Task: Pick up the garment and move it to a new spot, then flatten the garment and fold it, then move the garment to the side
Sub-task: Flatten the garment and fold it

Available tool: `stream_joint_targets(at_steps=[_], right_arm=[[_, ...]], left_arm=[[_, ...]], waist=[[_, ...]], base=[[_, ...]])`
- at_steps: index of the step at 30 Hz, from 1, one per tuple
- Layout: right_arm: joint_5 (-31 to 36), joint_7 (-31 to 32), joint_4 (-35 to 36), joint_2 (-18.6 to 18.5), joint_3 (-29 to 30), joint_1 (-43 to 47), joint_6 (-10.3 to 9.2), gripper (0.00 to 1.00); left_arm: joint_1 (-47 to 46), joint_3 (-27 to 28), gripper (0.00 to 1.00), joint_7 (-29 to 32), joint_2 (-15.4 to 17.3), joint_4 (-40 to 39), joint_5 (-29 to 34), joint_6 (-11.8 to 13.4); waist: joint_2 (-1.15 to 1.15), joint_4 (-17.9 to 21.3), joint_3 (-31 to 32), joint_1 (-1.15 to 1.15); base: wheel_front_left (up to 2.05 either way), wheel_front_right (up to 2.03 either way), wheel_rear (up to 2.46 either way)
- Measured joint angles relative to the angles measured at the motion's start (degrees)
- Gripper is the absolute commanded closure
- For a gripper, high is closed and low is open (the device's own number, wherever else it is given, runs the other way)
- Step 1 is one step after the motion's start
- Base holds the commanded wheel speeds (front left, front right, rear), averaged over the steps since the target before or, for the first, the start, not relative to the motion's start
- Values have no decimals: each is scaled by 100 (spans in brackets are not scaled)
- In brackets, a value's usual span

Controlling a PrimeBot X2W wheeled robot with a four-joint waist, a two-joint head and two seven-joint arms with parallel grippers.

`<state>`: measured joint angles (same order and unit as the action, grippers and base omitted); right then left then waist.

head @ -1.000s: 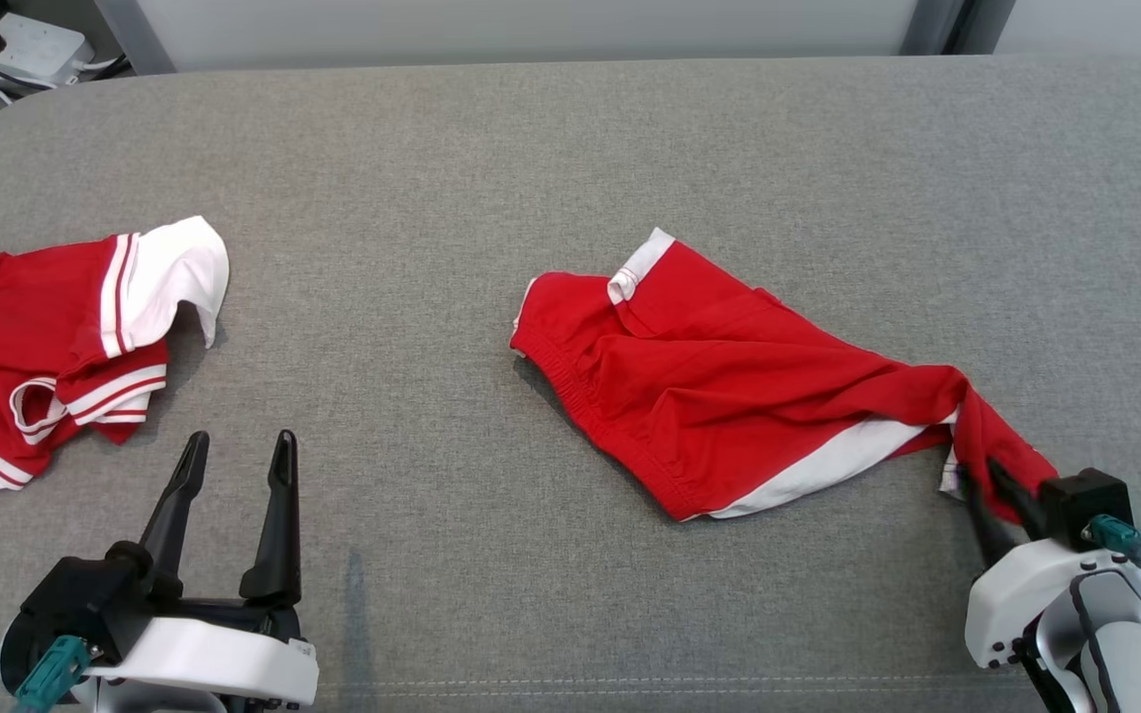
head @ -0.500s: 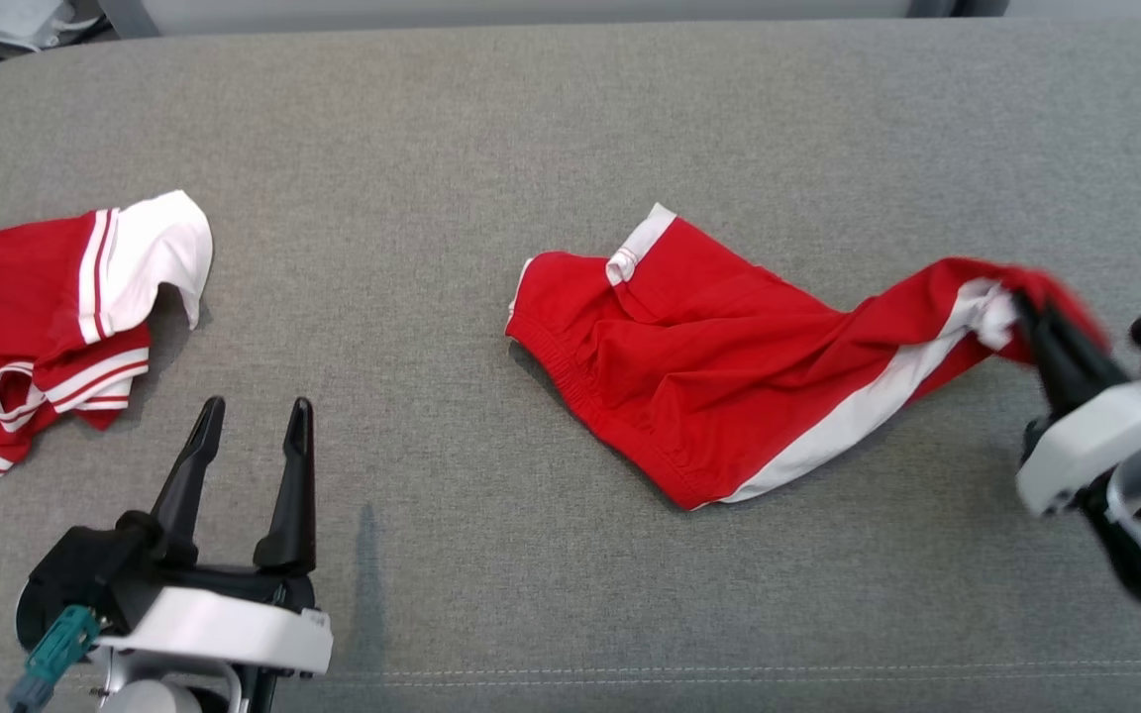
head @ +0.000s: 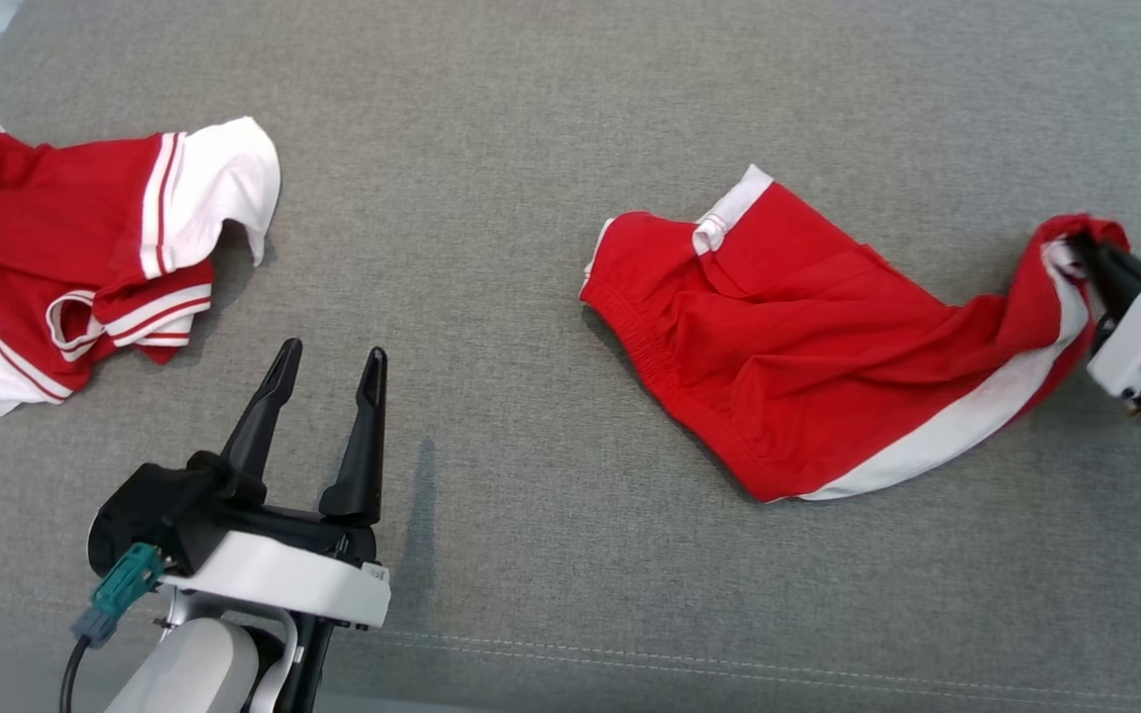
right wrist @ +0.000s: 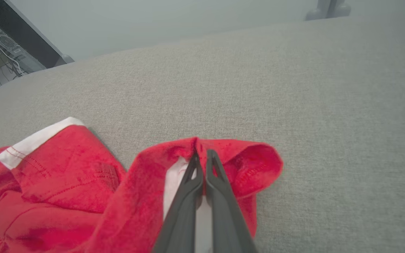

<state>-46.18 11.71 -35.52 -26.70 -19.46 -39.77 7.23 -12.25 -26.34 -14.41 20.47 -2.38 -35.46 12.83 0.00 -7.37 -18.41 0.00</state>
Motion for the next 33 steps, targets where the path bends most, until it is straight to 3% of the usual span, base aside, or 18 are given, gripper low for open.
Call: stream_joint_targets(at_steps=[1,2,9,13,18,24,29,33], right_arm=[[-75,-9,-140,-31,-5,-99,0,53],[-156,-24,-274,-41,-8,-198,0,0],[-699,-534,-615,-30,-140,-489,0,0],[-1051,-1266,-302,-153,-152,-369,0,0],[-1010,-2165,183,-419,-143,211,0,0],[-132,-2588,814,-334,475,1274,0,0],[1210,-2594,1813,302,1324,2153,0,0],[2028,-2595,2346,801,1638,2957,0,0]], left_arm=[[-32,-12,0,0,-15,34,14,-27],[-58,-29,0,0,-31,78,15,-59],[-177,-57,0,0,-152,293,18,-174],[-177,-20,0,0,-146,364,68,-177],[-148,52,0,0,-122,389,69,-220],[149,153,0,0,5,378,70,-164],[338,174,0,2,82,298,73,-112],[426,120,0,27,79,264,116,-56]], waist=[[0,-35,-19,0],[0,-64,-38,0],[0,-131,-61,0],[0,2,67,0],[0,149,233,0],[0,458,519,0],[0,722,749,0],[0,803,934,0]], base=[[0,0,0],[0,0,0],[0,0,0],[0,0,0],[0,0,0],[0,0,0],[0,0,0],[0,0,0]])
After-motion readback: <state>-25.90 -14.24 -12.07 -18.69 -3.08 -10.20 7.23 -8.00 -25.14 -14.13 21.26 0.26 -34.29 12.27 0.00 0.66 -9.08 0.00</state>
